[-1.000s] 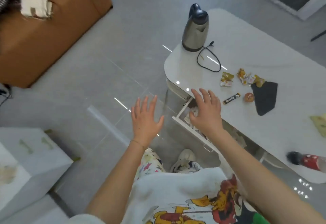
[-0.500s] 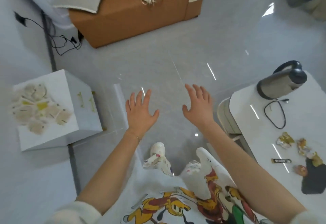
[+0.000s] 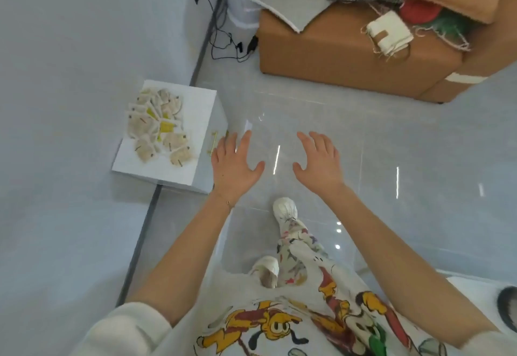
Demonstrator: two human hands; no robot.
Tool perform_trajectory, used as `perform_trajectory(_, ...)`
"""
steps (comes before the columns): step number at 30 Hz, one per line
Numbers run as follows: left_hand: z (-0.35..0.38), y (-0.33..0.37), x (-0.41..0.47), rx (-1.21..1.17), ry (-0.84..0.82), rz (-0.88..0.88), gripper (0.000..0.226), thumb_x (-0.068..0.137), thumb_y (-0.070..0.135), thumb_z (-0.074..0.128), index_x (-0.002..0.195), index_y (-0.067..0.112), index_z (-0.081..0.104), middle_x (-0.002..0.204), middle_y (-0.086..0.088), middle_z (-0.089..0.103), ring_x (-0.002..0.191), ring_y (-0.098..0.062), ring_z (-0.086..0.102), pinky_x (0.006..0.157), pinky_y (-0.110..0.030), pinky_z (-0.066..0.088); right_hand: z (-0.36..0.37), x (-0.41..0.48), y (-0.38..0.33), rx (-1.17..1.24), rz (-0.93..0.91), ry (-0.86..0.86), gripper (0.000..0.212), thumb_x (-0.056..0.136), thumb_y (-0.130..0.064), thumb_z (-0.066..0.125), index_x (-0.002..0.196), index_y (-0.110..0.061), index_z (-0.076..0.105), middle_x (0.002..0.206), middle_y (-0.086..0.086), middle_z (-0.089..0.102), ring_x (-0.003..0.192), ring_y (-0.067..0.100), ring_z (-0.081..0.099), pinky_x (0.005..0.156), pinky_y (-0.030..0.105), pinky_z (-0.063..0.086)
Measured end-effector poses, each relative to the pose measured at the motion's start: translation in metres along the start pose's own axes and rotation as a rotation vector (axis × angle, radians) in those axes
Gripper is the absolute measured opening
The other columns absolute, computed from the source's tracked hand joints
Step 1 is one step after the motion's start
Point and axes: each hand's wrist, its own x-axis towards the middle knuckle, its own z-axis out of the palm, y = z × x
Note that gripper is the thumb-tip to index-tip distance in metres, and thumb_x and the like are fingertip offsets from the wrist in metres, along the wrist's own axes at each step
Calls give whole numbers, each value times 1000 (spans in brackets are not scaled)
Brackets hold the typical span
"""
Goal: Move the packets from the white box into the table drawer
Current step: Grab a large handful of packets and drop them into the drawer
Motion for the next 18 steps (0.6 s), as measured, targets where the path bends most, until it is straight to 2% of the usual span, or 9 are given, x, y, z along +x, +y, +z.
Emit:
perform_trajectory(3, -12, -20, 28, -24, 18, -112, 85, 76, 66, 36, 152, 29, 23, 158, -7, 24, 146, -32, 14, 116, -47, 14, 2, 50, -24, -45, -95, -81, 73, 88, -34, 55, 151, -26, 19, 157, 7, 20, 145, 29, 12, 117, 43, 13)
perform_trajectory(6, -19, -36, 52, -66, 57, -237, 87, 73, 67, 30, 151, 30, 24, 157, -6, 26, 146, -32, 16, 115, -47, 15, 1, 97, -46, -80, -209, -139, 73, 88, -33, 55, 152, -26, 18, 157, 7, 19, 145, 28, 12, 117, 43, 12)
perform_trajectory(13, -21, -69, 88, -151, 77, -483, 77, 88, 55, 52, 152, 30, 19, 159, -4, 22, 147, -31, 11, 117, -47, 12, -3, 191, -91, -177, -422, -223, 74, 89, -33, 55, 152, -26, 18, 157, 6, 19, 145, 28, 12, 117, 41, 13)
perform_trajectory(18, -17, -107, 98, -236, 101, -612, 75, 88, 55, 51, 152, 30, 21, 159, -4, 22, 146, -31, 13, 118, -46, 10, 13, 238, -129, -214, -506, -296, 76, 88, -30, 56, 152, -26, 16, 156, 6, 22, 143, 28, 17, 115, 42, 18)
